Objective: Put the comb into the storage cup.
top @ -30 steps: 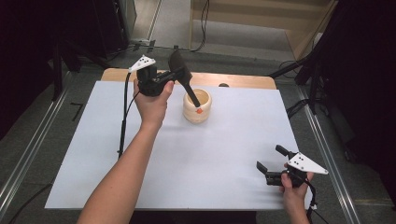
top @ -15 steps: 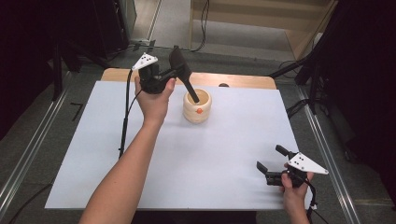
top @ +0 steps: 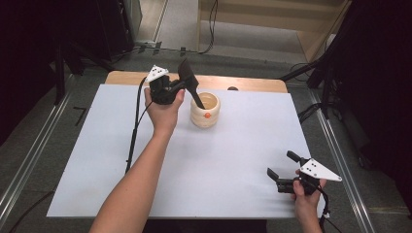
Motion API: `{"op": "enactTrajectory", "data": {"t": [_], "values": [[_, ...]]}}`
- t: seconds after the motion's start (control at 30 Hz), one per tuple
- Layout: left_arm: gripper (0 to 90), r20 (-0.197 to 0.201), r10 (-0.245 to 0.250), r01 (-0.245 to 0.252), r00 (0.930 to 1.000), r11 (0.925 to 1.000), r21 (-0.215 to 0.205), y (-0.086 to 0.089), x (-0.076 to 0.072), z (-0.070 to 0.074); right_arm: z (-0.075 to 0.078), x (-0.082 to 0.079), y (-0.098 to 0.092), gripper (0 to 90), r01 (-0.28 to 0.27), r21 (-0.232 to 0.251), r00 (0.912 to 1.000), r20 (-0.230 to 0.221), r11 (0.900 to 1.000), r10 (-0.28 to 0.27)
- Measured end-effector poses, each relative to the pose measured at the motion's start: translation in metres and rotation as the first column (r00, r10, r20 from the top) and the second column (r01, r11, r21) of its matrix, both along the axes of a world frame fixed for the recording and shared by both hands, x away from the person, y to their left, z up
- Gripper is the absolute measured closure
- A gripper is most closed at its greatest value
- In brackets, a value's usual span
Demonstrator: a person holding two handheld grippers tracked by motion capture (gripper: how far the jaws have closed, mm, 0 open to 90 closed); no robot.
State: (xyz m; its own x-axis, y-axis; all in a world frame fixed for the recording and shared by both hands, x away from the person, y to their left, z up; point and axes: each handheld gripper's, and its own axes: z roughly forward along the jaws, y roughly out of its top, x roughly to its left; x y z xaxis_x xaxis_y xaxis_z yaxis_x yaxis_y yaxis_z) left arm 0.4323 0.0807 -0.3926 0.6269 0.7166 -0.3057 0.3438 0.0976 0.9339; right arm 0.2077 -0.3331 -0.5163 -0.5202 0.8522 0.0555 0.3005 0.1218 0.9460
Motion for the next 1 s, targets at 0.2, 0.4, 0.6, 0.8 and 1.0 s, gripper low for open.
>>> {"op": "enactTrajectory", "data": {"t": [0.2,0.4,0.6,0.8,1.0], "values": [[84.1,-0.01,-0.005,0.005,0.9999,1.0,0.007,-0.005,0.002,-0.014,0.0,0.0,0.0,0.0,-0.002,-0.003,1.0,-0.002,1.0,0.002],[84.1,-0.031,-0.016,0.016,0.9994,0.9999,0.003,-0.012,0.002,-0.024,0.0,0.0,0.001,0.0,-0.003,-0.004,1.0,-0.002,1.0,0.003],[84.0,-0.057,-0.024,0.026,0.9981,0.9993,0.027,-0.021,0.002,-0.035,0.0,0.0,0.001,0.0,-0.003,-0.003,1.0,0.0,1.0,0.003],[83.5,-0.068,-0.019,0.02,0.9975,0.9996,0.02,-0.023,0.003,-0.04,0.0,0.0,0.0,0.0,-0.006,-0.003,1.0,0.001,1.0,0.006],[54.7,-0.091,0.007,-0.003,0.9958,0.9992,0.04,-0.021,0.004,-0.04,0.0,0.0,0.0,0.0,-0.006,-0.002,1.0,0.002,1.0,0.006]]}}
